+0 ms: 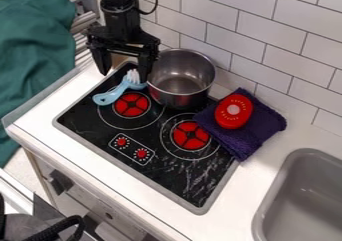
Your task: Put the tomato in the silver pot
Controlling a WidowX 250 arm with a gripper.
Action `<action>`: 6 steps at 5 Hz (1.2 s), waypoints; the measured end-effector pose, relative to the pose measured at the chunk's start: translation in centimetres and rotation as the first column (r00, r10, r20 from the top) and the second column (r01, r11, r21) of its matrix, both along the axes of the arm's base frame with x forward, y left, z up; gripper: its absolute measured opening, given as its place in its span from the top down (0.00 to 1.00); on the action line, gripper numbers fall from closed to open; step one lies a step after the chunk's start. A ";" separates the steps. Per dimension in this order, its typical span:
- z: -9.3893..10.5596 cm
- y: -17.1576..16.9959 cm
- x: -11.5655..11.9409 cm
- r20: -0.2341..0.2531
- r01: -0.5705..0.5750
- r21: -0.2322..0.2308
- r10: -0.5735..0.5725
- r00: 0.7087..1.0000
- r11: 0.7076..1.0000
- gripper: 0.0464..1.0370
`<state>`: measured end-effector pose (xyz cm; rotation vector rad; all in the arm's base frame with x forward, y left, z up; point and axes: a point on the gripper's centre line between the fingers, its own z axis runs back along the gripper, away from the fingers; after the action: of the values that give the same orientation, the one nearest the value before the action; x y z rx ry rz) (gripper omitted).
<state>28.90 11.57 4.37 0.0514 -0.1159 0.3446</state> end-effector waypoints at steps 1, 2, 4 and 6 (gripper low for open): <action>-1.1 -0.2 -0.4 -0.035 -0.008 -0.014 0.007 0.999 1.000 0.03; -1.2 -1.4 0.1 -0.045 0.021 0.003 -0.021 0.999 1.000 0.03; -1.0 -6.1 1.7 -0.028 0.152 0.013 -0.152 0.988 0.988 0.03; -0.7 -11.9 3.5 0.057 0.311 -0.033 -0.309 0.949 0.950 0.03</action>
<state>32.38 -0.36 3.67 -0.0172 -0.1654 0.0333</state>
